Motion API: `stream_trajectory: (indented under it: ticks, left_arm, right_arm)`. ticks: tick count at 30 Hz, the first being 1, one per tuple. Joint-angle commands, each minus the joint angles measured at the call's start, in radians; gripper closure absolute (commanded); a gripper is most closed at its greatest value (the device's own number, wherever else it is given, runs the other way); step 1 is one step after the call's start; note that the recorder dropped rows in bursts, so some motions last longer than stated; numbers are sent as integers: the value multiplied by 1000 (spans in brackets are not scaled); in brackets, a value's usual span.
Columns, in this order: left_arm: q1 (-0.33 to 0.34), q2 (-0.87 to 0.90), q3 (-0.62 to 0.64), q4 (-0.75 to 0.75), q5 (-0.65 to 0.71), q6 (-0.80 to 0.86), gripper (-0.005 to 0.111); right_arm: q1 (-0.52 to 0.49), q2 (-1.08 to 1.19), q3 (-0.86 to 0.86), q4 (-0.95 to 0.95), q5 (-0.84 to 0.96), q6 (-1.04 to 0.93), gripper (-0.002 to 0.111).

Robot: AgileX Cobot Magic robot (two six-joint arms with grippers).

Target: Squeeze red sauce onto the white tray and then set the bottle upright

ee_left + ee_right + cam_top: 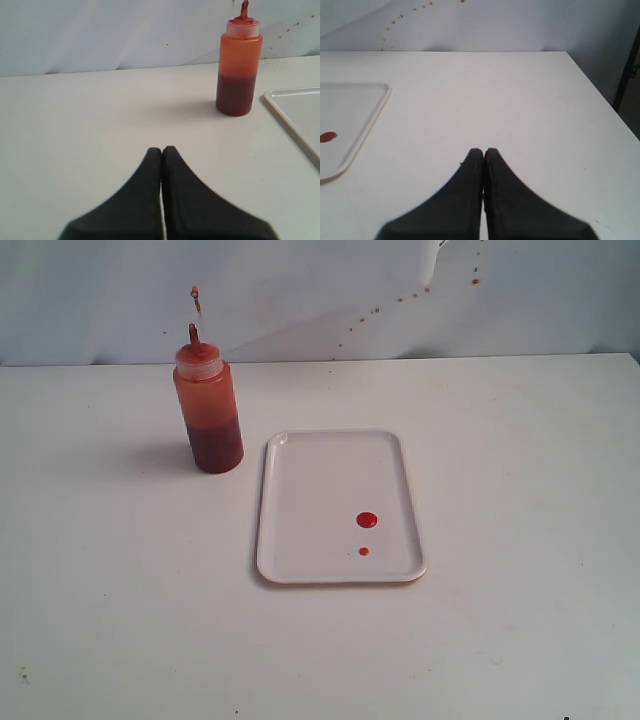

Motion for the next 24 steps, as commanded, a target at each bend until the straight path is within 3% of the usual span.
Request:
stream_trajectory:
  ticks: [1,24]
  left_arm:
    - [-5,-3,4,-9,-6,4,107]
    - [-5,-3,4,-9,-6,4,107]
  right_arm:
    - [-4,-6,3,-12,1,-46,108]
    - [-4,-6,3,29,0,-44,108]
